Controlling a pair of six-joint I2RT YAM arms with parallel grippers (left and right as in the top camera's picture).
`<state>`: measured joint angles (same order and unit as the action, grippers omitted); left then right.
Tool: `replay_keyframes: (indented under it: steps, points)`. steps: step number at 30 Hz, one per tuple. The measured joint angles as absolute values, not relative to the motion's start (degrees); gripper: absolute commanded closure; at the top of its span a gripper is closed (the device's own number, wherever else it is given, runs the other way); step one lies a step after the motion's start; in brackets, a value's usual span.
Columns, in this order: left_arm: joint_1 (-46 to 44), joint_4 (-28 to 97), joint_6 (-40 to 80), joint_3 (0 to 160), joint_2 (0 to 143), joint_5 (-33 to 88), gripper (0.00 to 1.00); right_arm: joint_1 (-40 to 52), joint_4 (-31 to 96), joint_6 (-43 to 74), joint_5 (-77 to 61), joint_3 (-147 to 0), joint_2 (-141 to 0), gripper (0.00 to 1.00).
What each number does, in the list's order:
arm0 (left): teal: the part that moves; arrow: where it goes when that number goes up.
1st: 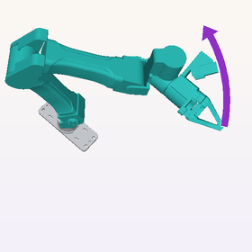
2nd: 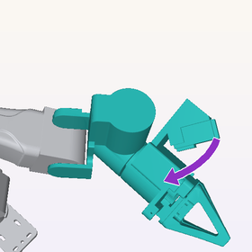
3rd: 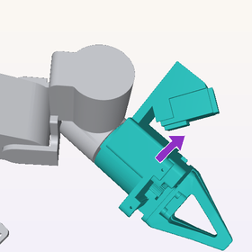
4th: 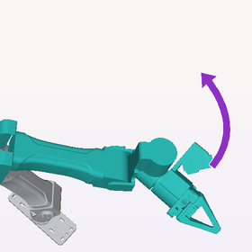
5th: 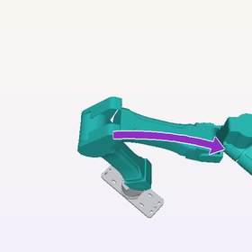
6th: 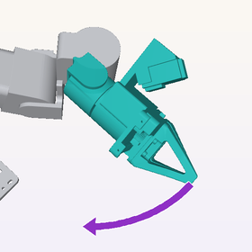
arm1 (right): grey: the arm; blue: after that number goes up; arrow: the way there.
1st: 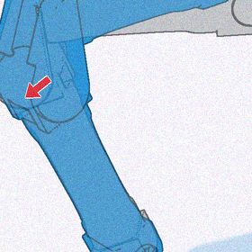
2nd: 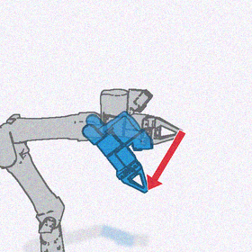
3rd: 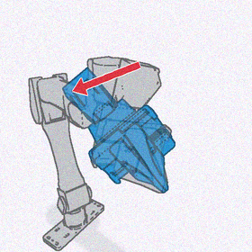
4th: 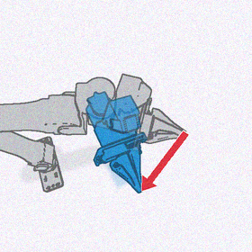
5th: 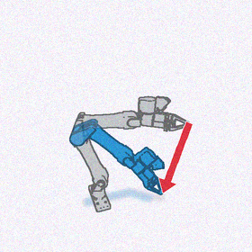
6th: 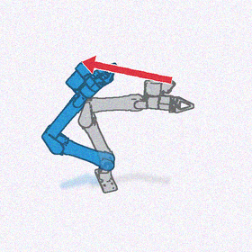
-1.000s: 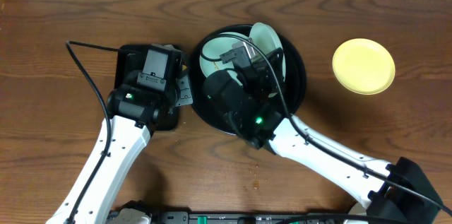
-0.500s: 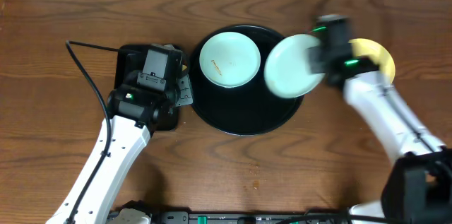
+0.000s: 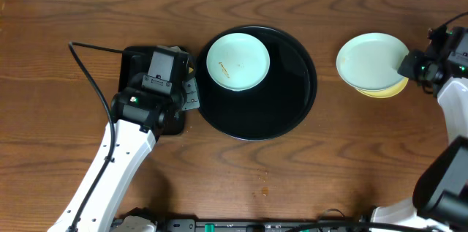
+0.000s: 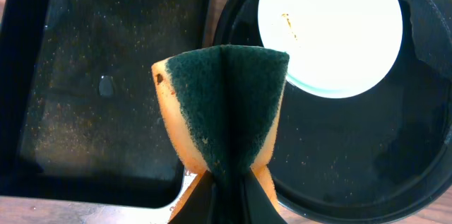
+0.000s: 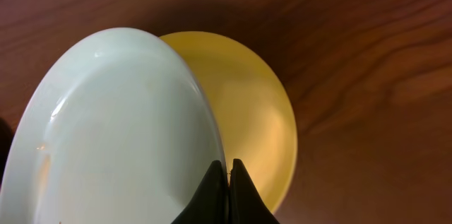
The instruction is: Clean dirty plates on tray and stack at the side
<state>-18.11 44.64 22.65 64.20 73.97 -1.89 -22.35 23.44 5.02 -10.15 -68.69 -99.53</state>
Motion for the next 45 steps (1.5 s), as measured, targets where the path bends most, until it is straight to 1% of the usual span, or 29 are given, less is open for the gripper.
replay_keyframes:
  steps: [1,3,5,6,9,13,14,17,20,21,23,27,30,34,35,37,39,42,43,45]
  points:
    - [-18.09,44.66,22.63,64.2,73.97,-1.89,0.92,-22.46,22.68,5.28,-10.79,-68.71,-100.64,0.8]
    - [-18.09,44.66,22.41,64.2,73.97,-1.89,0.92,-22.48,21.21,5.72,-11.55,-68.71,-102.72,0.46]
    - [-18.11,44.66,22.04,64.2,73.97,-1.89,0.92,-22.48,20.34,5.34,-13.1,-68.73,-104.71,0.28]
    - [-18.11,44.66,21.82,64.2,73.97,-1.89,0.92,-22.48,20.29,4.23,-15.22,-68.73,-105.86,0.24]
    - [-18.09,44.58,21.34,64.2,73.97,-2.09,0.92,-22.15,21.89,2.72,-18.76,-68.84,-106.87,0.23]
    - [-18.11,44.49,20.93,64.2,73.97,-2.31,0.92,-19.33,33.3,-0.54,-22.17,-73.65,-107.04,0.23]
    - [-18.09,44.34,20.93,64.2,73.97,-2.35,0.92,-18.02,36.27,-1.3,-22.52,-75.94,-107.15,0.23]
    - [-18.09,43.53,20.91,64.2,73.97,-2.55,0.92,-12.14,42.7,-3.22,-22.74,-84.49,-107.26,0.18]
    - [-18.11,43.33,20.91,64.2,73.97,-2.57,0.92,-5.06,43.83,-4.4,-21.17,-91.2,-107.24,0.14]
    - [-18.11,43.33,20.91,64.2,73.97,-2.57,0.92,-2.52,43.33,-4.6,-19.94,-92.58,-107.24,0.15]
    - [-18.09,43.33,20.91,64.2,73.97,-2.61,0.92,2.59,41.19,-5.15,-17.32,-93.93,-107.24,0.2]
    - [-18.11,43.35,20.91,64.2,73.97,-2.94,0.92,12.58,36.75,-5.54,-12.86,-94.13,-108.79,0.21]
    - [-18.11,43.31,20.91,64.2,73.97,-2.98,0.92,16.58,32.21,-5.52,-11.27,-94.28,-112.95,0.23]
    - [-18.09,43.31,20.91,64.2,73.97,-2.96,0.92,19.2,25.52,-5.5,-9.61,-94.35,-121.19,0.29]
    - [-18.09,43.29,20.91,64.2,73.95,-2.96,0.92,19.55,23.86,-5.54,-9.28,-94.32,-123.33,0.32]
    - [-18.09,43.35,20.91,64.2,73.97,-2.98,0.92,20.14,21.54,-5.43,-8.82,-94.32,-126.67,0.4]
    - [-18.09,43.46,20.91,64.2,73.97,-2.96,0.92,20.58,20.49,-4.86,-8.16,-94.3,-128.79,0.51]
    - [-18.09,43.57,20.91,64.2,73.97,-2.98,0.92,20.97,19.77,-4.1,-7.64,-94.26,-130.74,0.83]
    - [-18.09,43.62,20.91,64.2,73.97,-2.96,0.92,20.99,19.94,-3.75,-7.57,-94.26,-130.91,0.98]
    - [-18.09,43.64,20.91,64.2,73.97,-2.96,0.92,21.1,20.56,-3.09,-8.03,-94.41,-130.82,0.99]
